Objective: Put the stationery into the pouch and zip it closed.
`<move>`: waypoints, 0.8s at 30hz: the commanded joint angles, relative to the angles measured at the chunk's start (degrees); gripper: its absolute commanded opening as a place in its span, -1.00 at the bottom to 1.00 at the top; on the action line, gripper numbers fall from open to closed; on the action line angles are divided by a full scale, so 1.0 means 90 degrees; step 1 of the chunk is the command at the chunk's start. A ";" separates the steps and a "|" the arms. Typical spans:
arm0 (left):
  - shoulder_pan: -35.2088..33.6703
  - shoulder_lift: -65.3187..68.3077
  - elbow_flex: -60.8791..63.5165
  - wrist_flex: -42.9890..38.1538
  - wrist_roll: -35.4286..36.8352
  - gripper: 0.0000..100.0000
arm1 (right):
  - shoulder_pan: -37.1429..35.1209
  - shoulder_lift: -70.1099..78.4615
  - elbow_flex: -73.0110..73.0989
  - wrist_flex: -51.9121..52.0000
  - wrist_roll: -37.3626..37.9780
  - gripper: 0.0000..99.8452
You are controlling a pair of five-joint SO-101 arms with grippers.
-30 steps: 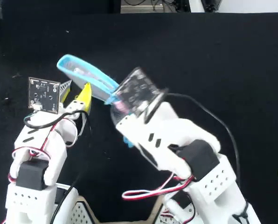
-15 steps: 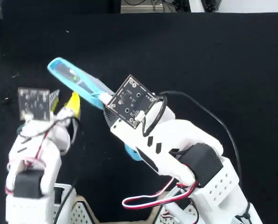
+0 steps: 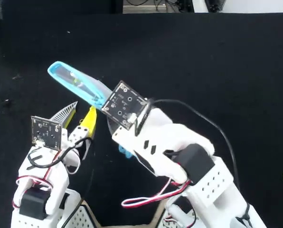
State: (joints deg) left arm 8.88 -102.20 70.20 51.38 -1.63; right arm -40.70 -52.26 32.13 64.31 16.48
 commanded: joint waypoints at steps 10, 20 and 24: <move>0.0122 0.0059 -0.0005 -0.0361 0.0049 -0.67 | 0.0361 -0.1636 0.1070 -0.0234 -0.0020 -0.70; 0.0132 0.0059 0.0024 -0.0313 0.0049 -0.67 | 0.0156 -0.1695 0.2642 -0.2442 -0.0020 -0.70; 0.0132 0.0059 0.0024 -0.0313 0.0049 -0.67 | 0.0156 -0.1714 0.2955 -0.2559 -0.0020 -0.70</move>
State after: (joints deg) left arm 9.41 -102.20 70.73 49.54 -1.63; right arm -39.03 -66.68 57.71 43.56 16.31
